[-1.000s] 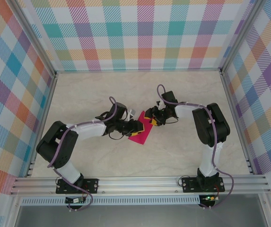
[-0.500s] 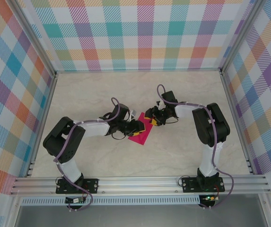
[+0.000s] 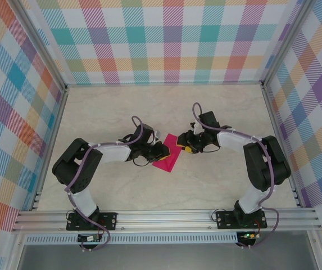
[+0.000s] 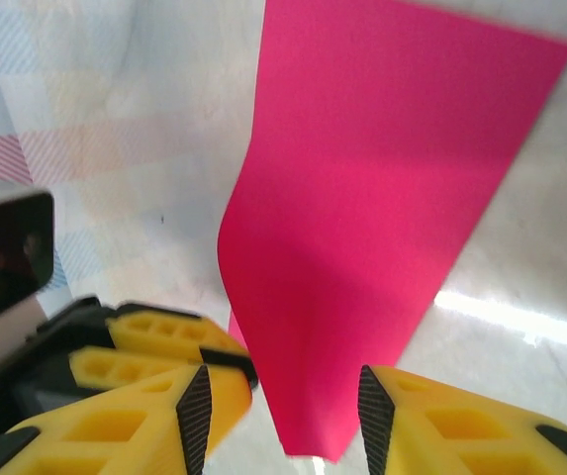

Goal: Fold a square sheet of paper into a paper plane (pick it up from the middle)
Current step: Fold the triangle a second time at the center of the table.

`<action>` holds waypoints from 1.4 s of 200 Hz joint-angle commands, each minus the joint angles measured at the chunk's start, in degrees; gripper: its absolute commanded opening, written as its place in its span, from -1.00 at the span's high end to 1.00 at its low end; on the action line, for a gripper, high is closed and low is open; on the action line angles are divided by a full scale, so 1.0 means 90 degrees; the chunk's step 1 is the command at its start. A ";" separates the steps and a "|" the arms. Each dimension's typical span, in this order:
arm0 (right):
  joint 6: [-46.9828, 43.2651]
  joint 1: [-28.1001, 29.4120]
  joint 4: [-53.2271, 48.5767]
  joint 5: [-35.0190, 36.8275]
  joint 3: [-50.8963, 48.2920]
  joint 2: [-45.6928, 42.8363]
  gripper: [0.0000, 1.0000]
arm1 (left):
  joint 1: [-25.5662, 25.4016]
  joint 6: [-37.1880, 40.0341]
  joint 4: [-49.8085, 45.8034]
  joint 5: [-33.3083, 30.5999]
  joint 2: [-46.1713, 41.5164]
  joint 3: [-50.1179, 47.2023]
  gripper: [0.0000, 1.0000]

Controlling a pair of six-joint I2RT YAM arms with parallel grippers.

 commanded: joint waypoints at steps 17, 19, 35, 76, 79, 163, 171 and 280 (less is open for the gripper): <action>-0.0329 0.0332 -0.0040 -0.0412 -0.0149 -0.0062 0.07 | -0.0039 0.0185 -0.0009 -0.0046 0.0150 -0.0048 0.71; -0.0327 0.0356 -0.0040 -0.0408 -0.0139 -0.0051 0.07 | -0.0039 0.0186 -0.0013 -0.0046 0.0151 -0.0055 0.72; -0.0350 0.0468 -0.0059 -0.0402 -0.0044 0.0090 0.06 | -0.0039 0.0186 -0.0024 -0.0065 0.0151 -0.0052 0.74; -0.0387 0.0569 -0.0031 -0.0424 0.0086 0.0373 0.12 | -0.0039 0.0202 -0.0023 -0.0085 0.0134 -0.0062 0.79; -0.0393 0.0577 -0.0046 -0.0416 0.0091 0.0384 0.13 | -0.0039 0.0197 -0.0016 -0.0093 0.0132 -0.0063 0.79; -0.0427 0.0588 0.0172 -0.0512 0.0108 0.0639 0.64 | -0.0039 0.0203 -0.0061 -0.0085 0.0100 -0.0051 0.84; -0.0434 0.0588 0.0146 -0.0479 0.0129 0.0663 0.70 | -0.0039 0.0204 -0.0078 -0.0083 0.0089 -0.0038 0.84; -0.0809 0.0590 -0.0472 0.0201 0.0442 0.0947 0.82 | -0.0039 0.0231 -0.0025 0.0097 0.0228 0.0106 0.84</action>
